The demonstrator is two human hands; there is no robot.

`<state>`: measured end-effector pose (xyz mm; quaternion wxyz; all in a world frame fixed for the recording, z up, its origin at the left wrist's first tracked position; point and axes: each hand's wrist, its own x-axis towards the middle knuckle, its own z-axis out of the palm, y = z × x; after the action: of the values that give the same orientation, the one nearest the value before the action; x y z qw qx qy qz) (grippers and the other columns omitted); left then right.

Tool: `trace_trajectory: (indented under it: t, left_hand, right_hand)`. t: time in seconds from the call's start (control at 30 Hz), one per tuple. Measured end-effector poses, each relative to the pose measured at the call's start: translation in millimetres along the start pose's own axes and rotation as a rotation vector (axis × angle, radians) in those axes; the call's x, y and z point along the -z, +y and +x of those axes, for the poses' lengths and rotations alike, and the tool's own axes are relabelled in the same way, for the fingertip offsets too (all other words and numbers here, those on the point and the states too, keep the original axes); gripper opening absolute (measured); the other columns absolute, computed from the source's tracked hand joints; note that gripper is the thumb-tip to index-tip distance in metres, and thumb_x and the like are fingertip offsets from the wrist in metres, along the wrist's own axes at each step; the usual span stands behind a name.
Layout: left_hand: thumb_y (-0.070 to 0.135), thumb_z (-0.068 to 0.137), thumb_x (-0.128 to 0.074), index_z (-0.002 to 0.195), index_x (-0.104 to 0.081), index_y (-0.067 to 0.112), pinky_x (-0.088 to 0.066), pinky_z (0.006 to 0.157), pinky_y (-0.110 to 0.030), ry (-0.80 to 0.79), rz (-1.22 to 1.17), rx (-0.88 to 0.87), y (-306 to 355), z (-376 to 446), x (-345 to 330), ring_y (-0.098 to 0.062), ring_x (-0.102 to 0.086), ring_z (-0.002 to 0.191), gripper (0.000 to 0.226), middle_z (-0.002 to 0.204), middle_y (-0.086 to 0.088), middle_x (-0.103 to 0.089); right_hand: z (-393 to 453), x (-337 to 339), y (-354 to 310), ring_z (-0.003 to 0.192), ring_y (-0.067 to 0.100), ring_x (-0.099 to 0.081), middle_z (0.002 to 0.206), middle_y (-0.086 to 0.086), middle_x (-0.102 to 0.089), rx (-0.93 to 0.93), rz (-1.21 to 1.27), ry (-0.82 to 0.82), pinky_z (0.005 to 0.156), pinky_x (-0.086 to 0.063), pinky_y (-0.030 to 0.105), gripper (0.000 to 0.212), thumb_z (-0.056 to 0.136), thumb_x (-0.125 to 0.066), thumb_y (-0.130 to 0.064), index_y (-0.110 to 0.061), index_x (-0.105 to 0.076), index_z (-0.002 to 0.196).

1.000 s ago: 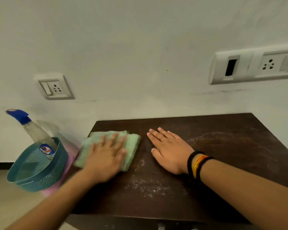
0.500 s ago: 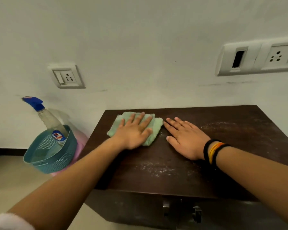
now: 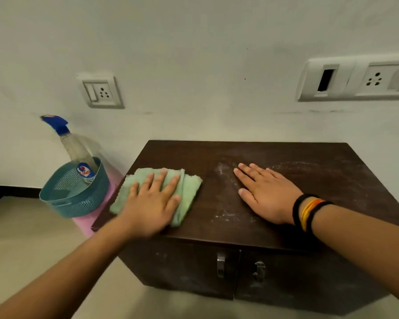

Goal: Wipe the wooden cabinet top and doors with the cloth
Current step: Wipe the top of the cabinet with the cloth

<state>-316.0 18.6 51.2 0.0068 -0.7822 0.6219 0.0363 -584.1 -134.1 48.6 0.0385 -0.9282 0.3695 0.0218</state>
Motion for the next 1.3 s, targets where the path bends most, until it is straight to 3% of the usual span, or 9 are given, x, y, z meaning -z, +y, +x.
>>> trace_trajectory:
  t: [0.13, 0.37, 0.53, 0.73, 0.83, 0.93, 1.03, 1.17, 1.3]
  left_hand:
    - [0.07, 0.094, -0.004, 0.152, 0.008, 0.053, -0.003, 0.122, -0.054, 0.043, -0.001, -0.257, 62, -27, -17, -0.022, 0.001, 0.155, 0.061, 0.169, 0.009, -0.002]
    - [0.071, 0.092, -0.004, 0.155, 0.014, 0.043, 0.002, 0.122, -0.054, -0.076, 0.031, 0.018, 14, -56, -3, -0.023, 0.012, 0.155, 0.071, 0.168, 0.008, 0.015]
    - [0.072, 0.094, -0.008, 0.152, 0.015, 0.05, 0.007, 0.121, -0.052, -0.06, 0.027, -0.357, 61, -49, 1, -0.013, 0.018, 0.153, 0.066, 0.166, 0.018, 0.014]
    - [0.074, 0.088, 0.012, 0.145, 0.02, 0.061, 0.006, 0.122, -0.046, -0.011, 0.001, -0.194, 29, -51, -7, -0.013, 0.018, 0.152, 0.059, 0.163, 0.023, 0.017]
    - [0.069, 0.095, 0.002, 0.15, 0.012, 0.058, 0.004, 0.122, -0.048, -0.005, -0.033, -0.341, 83, -24, -9, -0.013, 0.014, 0.153, 0.057, 0.165, 0.022, 0.01]
    - [0.059, 0.102, -0.011, 0.157, 0.002, 0.045, 0.0, 0.124, -0.048, -0.028, -0.009, -0.233, 76, 12, 16, -0.015, 0.01, 0.154, 0.058, 0.168, 0.015, 0.006]
    - [0.072, 0.091, 0.001, 0.155, 0.011, 0.046, 0.003, 0.124, -0.045, 0.008, 0.018, -0.166, 43, -10, -2, -0.013, 0.013, 0.154, 0.069, 0.164, 0.02, 0.015]
    - [0.074, 0.091, 0.001, 0.153, 0.011, 0.049, 0.002, 0.123, -0.052, -0.006, -0.01, -0.372, 102, 6, -15, -0.013, 0.01, 0.154, 0.068, 0.166, 0.021, 0.01]
    - [0.057, 0.103, -0.014, 0.158, 0.003, 0.041, -0.001, 0.123, -0.053, -0.041, 0.005, -0.097, 76, 65, 21, -0.017, 0.007, 0.155, 0.06, 0.168, 0.013, 0.006]
  right_hand:
    - [-16, -2, -13, 0.153, 0.016, 0.003, 0.168, -0.005, 0.003, -0.049, 0.021, -0.014, 0.122, -0.001, 0.04, 0.064, 0.101, -0.011, -0.052, -0.028, 0.001, 0.159]
    - [-28, -3, -22, 0.153, 0.016, 0.003, 0.168, -0.006, 0.003, -0.039, 0.066, -0.004, 0.121, 0.0, 0.041, 0.065, 0.1, -0.008, -0.053, -0.028, -0.001, 0.159]
    - [-35, 3, -24, 0.153, 0.015, 0.001, 0.168, -0.005, 0.002, 0.005, 0.039, -0.026, 0.122, -0.004, 0.04, 0.067, 0.1, -0.011, -0.056, -0.026, -0.002, 0.159]
    - [-48, 2, 4, 0.153, 0.013, -0.004, 0.167, -0.009, -0.004, 0.009, 0.051, 0.02, 0.122, -0.007, 0.036, 0.071, 0.096, -0.009, -0.065, -0.032, -0.006, 0.159]
    - [-46, 3, 4, 0.152, 0.011, -0.004, 0.168, -0.009, -0.005, -0.004, 0.071, 0.04, 0.121, -0.005, 0.033, 0.067, 0.1, -0.014, -0.06, -0.03, -0.007, 0.159]
    - [-43, 6, 14, 0.152, 0.012, -0.007, 0.167, -0.008, -0.008, -0.002, 0.049, 0.037, 0.12, -0.008, 0.033, 0.065, 0.101, -0.016, -0.058, -0.031, -0.01, 0.159]
    - [-44, 5, 32, 0.152, 0.013, -0.01, 0.167, -0.01, -0.012, -0.015, 0.009, 0.037, 0.119, -0.009, 0.033, 0.068, 0.098, -0.013, -0.064, -0.033, -0.011, 0.158]
    - [-36, 8, 34, 0.151, 0.016, -0.015, 0.166, -0.008, -0.017, -0.023, -0.007, 0.084, 0.118, -0.014, 0.036, 0.067, 0.097, -0.014, -0.062, -0.034, -0.014, 0.158]
    - [-43, 15, 52, 0.15, 0.017, -0.018, 0.166, -0.008, -0.016, -0.026, -0.048, 0.048, 0.116, -0.021, 0.04, 0.069, 0.097, -0.011, -0.064, -0.032, -0.013, 0.158]
